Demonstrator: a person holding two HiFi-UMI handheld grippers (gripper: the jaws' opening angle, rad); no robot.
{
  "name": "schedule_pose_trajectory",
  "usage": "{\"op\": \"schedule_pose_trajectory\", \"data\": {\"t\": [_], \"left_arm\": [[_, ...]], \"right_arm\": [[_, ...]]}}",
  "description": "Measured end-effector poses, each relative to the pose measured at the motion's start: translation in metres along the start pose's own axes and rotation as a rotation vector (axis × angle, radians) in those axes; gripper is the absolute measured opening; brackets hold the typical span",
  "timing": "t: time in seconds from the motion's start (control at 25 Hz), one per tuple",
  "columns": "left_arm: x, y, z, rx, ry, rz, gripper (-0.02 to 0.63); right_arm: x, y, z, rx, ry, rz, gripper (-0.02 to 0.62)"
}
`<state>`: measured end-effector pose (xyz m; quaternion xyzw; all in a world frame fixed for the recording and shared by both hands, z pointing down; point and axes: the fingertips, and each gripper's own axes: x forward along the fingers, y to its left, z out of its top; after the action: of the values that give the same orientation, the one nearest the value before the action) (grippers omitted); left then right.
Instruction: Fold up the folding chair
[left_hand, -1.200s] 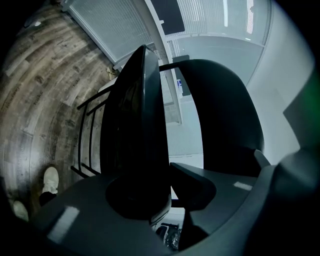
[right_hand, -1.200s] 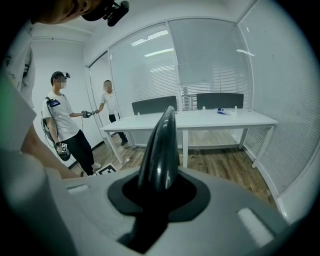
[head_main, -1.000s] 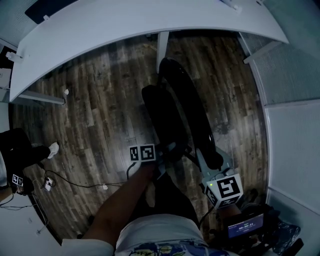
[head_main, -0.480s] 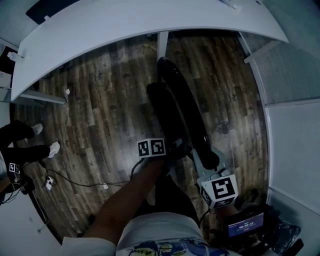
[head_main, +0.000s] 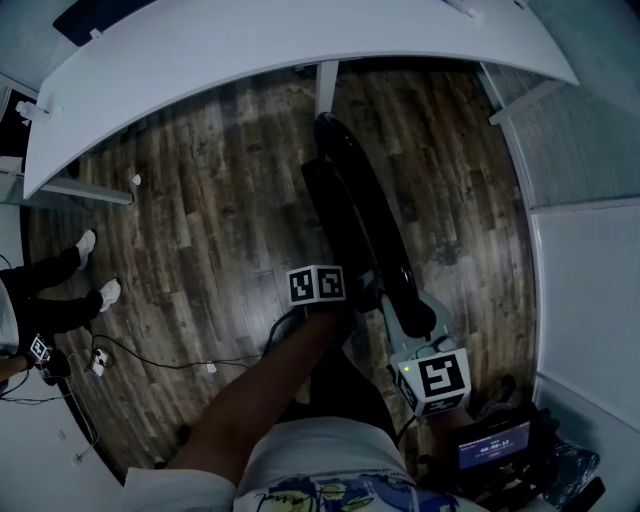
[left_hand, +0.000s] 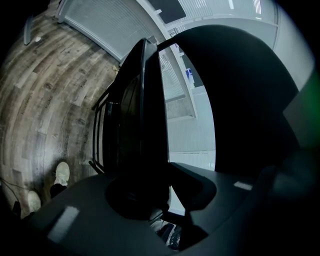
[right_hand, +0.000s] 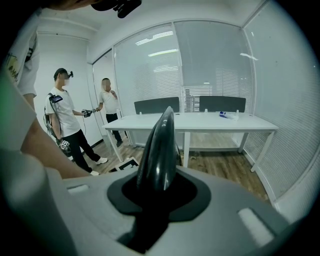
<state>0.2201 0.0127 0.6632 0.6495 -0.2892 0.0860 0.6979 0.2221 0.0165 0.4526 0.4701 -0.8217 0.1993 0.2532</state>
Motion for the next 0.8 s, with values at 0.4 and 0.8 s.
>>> {"op": "schedule_pose_trajectory", "data": {"t": [0.4, 0.8], "left_arm": [[0.011, -0.005, -0.004, -0.001, 0.059, 0.073, 0.133], [0.014, -0.002, -0.007, 0.0, 0.083, 0.13, 0.143]], "right_arm": [[0.0, 0.012, -0.004, 0.017, 0.014, 0.013, 0.087], [-0.002, 0.013, -0.002, 0.005, 0.014, 0.018, 0.087]]}}
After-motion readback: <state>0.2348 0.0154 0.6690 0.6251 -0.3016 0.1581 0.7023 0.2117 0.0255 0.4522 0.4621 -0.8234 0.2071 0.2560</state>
